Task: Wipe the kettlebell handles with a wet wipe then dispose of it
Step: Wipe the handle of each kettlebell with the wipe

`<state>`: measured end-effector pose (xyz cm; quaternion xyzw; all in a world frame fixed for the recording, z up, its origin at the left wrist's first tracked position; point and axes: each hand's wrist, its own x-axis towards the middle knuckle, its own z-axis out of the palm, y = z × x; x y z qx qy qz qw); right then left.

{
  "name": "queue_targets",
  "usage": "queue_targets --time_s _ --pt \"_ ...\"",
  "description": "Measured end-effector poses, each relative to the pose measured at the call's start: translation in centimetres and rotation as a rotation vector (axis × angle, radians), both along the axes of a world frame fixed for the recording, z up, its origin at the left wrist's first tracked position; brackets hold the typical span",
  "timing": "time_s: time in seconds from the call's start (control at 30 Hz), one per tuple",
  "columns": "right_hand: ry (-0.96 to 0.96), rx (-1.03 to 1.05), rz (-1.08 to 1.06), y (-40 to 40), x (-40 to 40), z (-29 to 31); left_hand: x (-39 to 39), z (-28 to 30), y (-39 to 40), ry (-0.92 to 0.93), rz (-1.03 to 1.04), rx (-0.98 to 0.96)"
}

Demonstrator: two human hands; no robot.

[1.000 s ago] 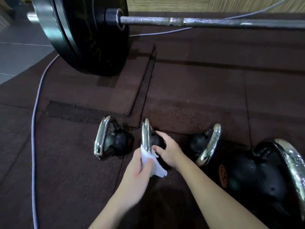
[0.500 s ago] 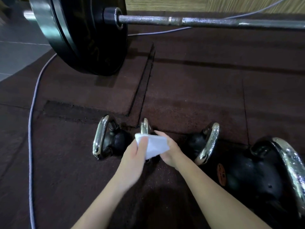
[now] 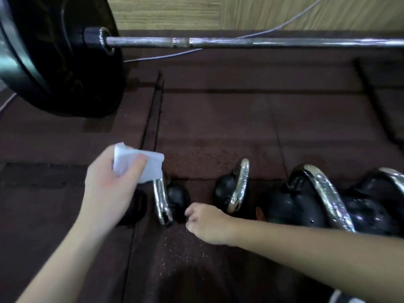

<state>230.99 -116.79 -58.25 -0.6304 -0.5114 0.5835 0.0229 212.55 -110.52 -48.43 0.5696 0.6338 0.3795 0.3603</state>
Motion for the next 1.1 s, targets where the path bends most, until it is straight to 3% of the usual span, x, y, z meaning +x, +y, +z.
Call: queue_targets --time_s 0.13,0.27,0.37,0.47,0.73,0.97,1.1 --pt "0.002 0.107 0.057 -1.8 4.3 5.0 3.4 2.9 3.4 0.035 -0.164 0.04" --pt "-0.041 0.338 -0.185 -4.9 9.5 7.6 6.9 3.5 5.5 0.077 -0.297 0.033" --pt "-0.079 0.471 -0.422 -7.6 10.9 5.8 9.5 2.4 6.2 0.097 -0.375 -0.041" --pt "-0.023 0.413 -0.559 -8.7 10.4 1.6 11.8 0.1 6.2 0.155 -0.456 -0.055" --pt "-0.007 0.398 -0.465 -6.2 8.4 -4.9 16.1 -4.8 5.0 0.336 -0.8 0.139" --pt "0.038 0.486 -0.502 -5.2 8.4 -6.7 15.3 -6.7 0.3 0.294 -1.065 -0.027" --pt "0.012 0.527 -0.523 -5.0 8.4 -7.2 12.7 -7.2 -2.0 0.291 -1.05 0.213"
